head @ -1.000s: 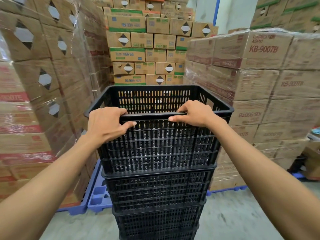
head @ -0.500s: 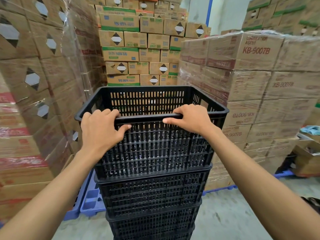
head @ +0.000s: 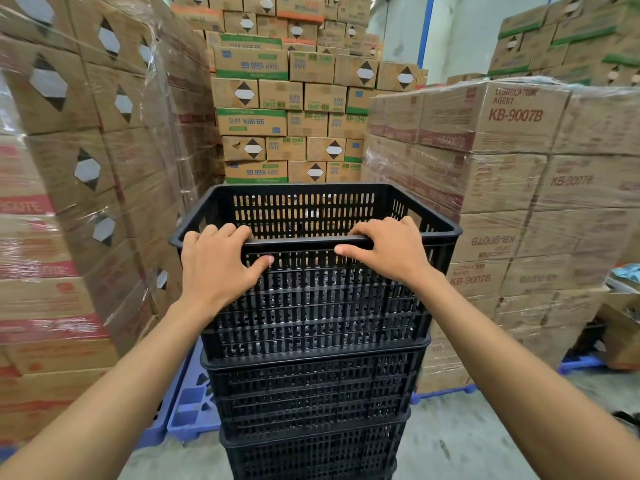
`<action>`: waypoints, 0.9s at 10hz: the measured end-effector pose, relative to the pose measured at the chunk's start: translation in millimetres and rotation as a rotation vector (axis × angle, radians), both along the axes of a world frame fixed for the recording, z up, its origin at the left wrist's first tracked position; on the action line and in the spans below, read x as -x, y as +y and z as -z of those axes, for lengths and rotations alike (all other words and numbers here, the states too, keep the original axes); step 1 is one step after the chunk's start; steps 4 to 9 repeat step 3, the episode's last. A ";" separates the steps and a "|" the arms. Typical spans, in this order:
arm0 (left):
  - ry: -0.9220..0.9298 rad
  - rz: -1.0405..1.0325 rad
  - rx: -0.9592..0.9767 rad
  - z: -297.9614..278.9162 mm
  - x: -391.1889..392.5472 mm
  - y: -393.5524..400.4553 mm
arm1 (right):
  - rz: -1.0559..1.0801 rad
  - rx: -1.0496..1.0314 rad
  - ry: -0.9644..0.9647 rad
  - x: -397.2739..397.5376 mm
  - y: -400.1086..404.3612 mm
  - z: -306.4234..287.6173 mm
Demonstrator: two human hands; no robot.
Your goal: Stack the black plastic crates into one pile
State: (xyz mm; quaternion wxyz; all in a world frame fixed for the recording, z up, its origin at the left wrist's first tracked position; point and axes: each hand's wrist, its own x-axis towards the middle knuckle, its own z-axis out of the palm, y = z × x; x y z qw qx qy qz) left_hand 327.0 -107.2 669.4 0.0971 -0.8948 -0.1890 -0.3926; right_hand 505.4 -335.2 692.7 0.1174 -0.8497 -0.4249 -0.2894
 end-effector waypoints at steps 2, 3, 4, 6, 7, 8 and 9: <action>-0.031 0.351 0.299 -20.8 26.1 -22.6 | -0.203 -0.232 0.266 23.8 -18.3 9.7; -0.201 0.605 0.492 -16.4 55.7 -43.7 | -0.232 -0.359 0.219 45.3 -34.3 27.2; -0.201 0.605 0.492 -16.4 55.7 -43.7 | -0.232 -0.359 0.219 45.3 -34.3 27.2; -0.201 0.605 0.492 -16.4 55.7 -43.7 | -0.232 -0.359 0.219 45.3 -34.3 27.2; -0.201 0.605 0.492 -16.4 55.7 -43.7 | -0.232 -0.359 0.219 45.3 -34.3 27.2; -0.201 0.605 0.492 -16.4 55.7 -43.7 | -0.232 -0.359 0.219 45.3 -34.3 27.2; -0.201 0.605 0.492 -16.4 55.7 -43.7 | -0.232 -0.359 0.219 45.3 -34.3 27.2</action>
